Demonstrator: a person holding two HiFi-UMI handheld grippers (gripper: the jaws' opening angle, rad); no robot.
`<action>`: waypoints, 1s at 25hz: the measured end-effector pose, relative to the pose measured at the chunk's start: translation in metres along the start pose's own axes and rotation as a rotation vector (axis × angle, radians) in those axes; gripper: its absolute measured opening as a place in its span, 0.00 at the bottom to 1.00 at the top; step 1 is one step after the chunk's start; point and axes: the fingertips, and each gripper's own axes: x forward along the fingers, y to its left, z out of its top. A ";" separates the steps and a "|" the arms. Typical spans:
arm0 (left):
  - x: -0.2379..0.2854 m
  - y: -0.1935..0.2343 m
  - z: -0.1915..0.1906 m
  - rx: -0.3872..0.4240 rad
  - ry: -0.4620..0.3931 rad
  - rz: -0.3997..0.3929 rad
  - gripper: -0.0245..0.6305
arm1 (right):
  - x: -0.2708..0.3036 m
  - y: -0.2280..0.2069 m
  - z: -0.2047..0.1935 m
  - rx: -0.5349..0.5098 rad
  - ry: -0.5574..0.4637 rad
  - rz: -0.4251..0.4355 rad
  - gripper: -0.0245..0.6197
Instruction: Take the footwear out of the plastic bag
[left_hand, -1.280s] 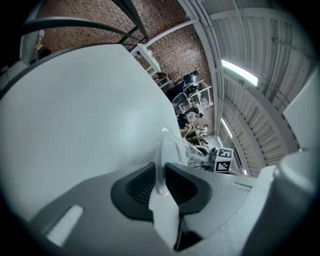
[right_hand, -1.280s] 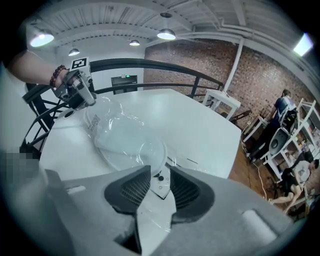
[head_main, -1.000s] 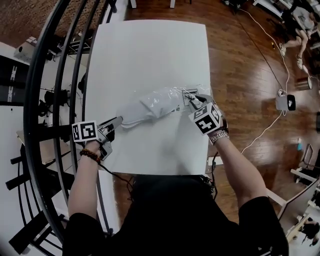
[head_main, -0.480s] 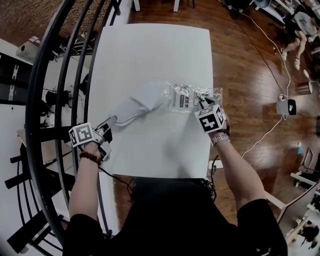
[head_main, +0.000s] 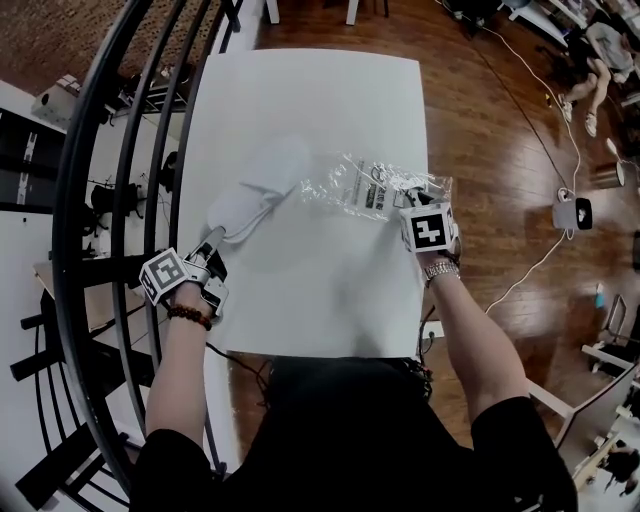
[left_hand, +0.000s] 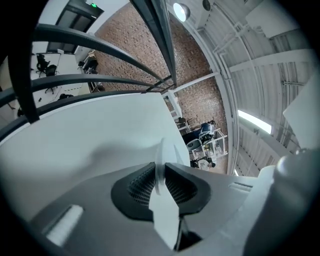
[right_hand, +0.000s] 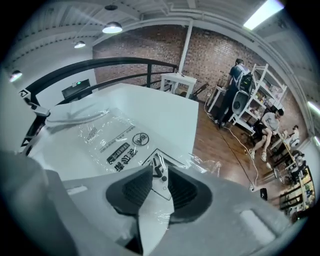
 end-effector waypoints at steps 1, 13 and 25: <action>0.001 0.000 0.002 -0.015 -0.022 0.003 0.16 | 0.000 -0.001 0.002 0.019 -0.002 0.001 0.17; 0.005 0.000 0.001 0.085 -0.064 0.104 0.32 | -0.004 0.032 0.025 -0.008 -0.065 0.060 0.18; -0.007 -0.001 -0.012 0.232 -0.063 0.214 0.39 | -0.042 0.058 0.047 -0.135 -0.215 0.110 0.18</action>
